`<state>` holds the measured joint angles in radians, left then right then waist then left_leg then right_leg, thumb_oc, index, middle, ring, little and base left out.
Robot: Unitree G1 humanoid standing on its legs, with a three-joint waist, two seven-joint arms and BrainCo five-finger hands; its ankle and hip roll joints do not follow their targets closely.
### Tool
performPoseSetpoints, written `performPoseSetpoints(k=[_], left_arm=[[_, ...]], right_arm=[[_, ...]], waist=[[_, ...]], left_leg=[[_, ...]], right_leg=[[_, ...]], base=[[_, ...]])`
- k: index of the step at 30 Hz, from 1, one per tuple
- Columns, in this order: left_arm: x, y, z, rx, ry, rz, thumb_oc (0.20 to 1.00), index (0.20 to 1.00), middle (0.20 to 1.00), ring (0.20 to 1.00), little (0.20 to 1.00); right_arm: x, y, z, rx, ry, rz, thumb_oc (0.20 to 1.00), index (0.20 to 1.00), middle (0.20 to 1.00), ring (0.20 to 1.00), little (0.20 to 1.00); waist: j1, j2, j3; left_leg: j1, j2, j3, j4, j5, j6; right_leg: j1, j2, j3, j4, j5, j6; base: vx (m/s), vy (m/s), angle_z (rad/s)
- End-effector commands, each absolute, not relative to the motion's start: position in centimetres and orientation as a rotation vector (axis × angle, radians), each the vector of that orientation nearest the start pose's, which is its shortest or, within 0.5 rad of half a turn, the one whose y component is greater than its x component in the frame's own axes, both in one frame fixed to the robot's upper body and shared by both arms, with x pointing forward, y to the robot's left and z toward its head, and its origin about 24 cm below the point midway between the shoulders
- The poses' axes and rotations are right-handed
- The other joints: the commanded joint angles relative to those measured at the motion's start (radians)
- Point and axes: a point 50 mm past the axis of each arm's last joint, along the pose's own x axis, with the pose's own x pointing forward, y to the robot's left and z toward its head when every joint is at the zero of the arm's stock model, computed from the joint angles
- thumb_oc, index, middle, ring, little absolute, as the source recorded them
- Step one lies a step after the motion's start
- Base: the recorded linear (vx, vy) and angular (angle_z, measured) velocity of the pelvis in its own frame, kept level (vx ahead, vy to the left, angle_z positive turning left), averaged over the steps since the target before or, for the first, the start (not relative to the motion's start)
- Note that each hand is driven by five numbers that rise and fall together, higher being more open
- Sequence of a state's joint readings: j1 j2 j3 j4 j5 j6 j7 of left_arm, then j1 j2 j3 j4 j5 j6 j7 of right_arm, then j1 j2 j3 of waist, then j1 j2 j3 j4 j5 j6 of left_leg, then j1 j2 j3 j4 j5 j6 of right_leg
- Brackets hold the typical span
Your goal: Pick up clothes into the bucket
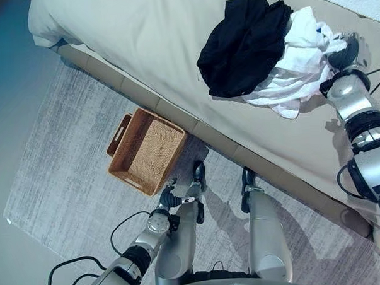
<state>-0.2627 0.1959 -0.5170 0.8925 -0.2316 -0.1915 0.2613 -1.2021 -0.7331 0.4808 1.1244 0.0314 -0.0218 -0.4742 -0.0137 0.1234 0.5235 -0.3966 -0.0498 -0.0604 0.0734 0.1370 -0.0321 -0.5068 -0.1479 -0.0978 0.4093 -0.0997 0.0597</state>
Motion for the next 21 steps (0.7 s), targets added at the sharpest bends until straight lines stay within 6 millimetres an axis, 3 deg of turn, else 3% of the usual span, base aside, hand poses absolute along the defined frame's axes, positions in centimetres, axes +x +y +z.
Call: performPoseSetpoints(k=[1,2,12,21], left_arm=[[23.6,16.0,-8.7,0.288,0.504,0.002,1.0,1.0,1.0,1.0,1.0],[22.9,17.0,-9.3,0.3,0.536,0.034,1.0,1.0,1.0,1.0,1.0],[20.6,20.9,-10.3,0.313,0.621,0.143,1.0,1.0,1.0,1.0,1.0],[18.9,21.9,-11.1,0.326,0.677,0.138,1.0,1.0,1.0,1.0,1.0]], right_arm=[[37.3,-28.7,34.0,-0.823,-0.599,-0.77,0.2,0.2,0.2,0.2,0.2],[36.3,-28.9,35.3,-0.816,-0.672,-0.797,0.2,0.2,0.2,0.2,0.2],[32.5,-30.2,39.3,-0.741,-0.879,-0.882,0.2,0.2,0.2,0.2,0.2],[31.4,-30.1,41.3,-0.787,-0.929,-0.884,0.2,0.2,0.2,0.2,0.2]], waist=[[-0.013,-0.09,-0.009],[-0.016,-0.107,-0.025],[-0.018,-0.172,-0.15],[-0.006,-0.204,-0.253]], left_leg=[[0.032,-0.019,-0.001,0.114,-0.125,-0.009],[0.053,-0.013,0.009,0.118,-0.138,-0.008],[0.18,0.0,0.046,0.068,-0.161,-0.001],[0.276,0.008,0.066,0.045,-0.183,0.002]], right_leg=[[0.095,-0.01,0.03,-0.136,0.08,0.045],[0.123,-0.007,0.034,-0.147,0.082,0.05],[0.266,0.009,0.034,-0.254,0.119,0.074],[0.372,0.023,0.035,-0.312,0.123,0.082]], base=[[0.04,0.013,-0.21],[0.02,0.009,-0.15],[0.06,0.011,-0.13],[0.07,0.005,-0.12]])
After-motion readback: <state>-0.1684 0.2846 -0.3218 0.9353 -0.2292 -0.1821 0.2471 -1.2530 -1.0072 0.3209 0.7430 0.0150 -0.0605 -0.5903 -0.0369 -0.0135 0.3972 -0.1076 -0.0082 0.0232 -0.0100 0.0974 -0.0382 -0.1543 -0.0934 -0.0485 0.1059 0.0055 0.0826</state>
